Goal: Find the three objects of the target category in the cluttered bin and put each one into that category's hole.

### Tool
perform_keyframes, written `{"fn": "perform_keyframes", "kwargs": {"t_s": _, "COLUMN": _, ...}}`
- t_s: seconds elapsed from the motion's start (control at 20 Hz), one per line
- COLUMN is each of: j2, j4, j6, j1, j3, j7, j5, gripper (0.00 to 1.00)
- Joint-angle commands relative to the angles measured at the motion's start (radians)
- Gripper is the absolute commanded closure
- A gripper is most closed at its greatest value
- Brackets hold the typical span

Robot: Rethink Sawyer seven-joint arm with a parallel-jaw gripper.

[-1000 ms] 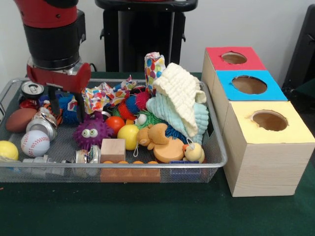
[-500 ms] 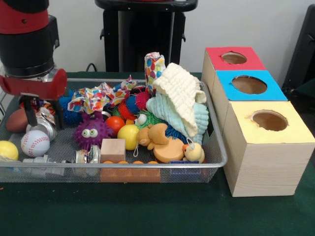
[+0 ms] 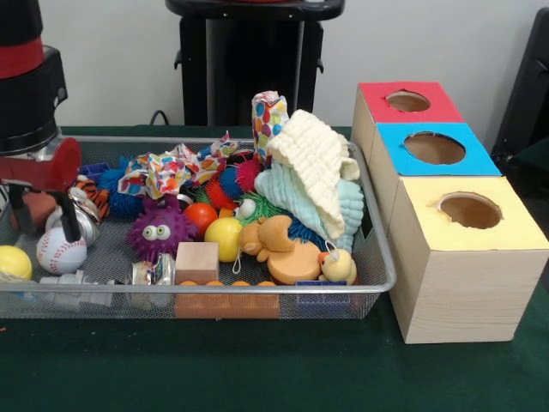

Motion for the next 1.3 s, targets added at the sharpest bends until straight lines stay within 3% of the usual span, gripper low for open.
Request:
{"fn": "perform_keyframes", "kwargs": {"t_s": 0.05, "j2": 0.085, "j4": -0.011, "j6": 0.013, "j1": -0.035, "j3": 0.065, "j7": -0.347, "j5": -0.077, "gripper": 0.0}}
{"fn": "perform_keyframes", "kwargs": {"t_s": 0.7, "j2": 0.115, "j4": 0.046, "j6": -0.116, "j1": -0.088, "j3": 0.094, "j7": -0.308, "j5": -0.145, "gripper": 0.0}}
{"fn": "perform_keyframes", "kwargs": {"t_s": 0.85, "j2": 0.094, "j4": 0.042, "j6": -0.133, "j1": -0.075, "j3": 0.074, "j7": -0.243, "j5": -0.154, "gripper": 0.0}}
{"fn": "perform_keyframes", "kwargs": {"t_s": 1.05, "j2": 0.055, "j4": 0.011, "j6": -0.094, "j1": -0.031, "j3": 0.015, "j7": -0.106, "j5": -0.139, "gripper": 0.0}}
{"fn": "perform_keyframes", "kwargs": {"t_s": 1.3, "j2": 0.042, "j4": -0.024, "j6": -0.023, "j1": 0.007, "j3": -0.034, "j7": -0.015, "j5": -0.103, "gripper": 0.0}}
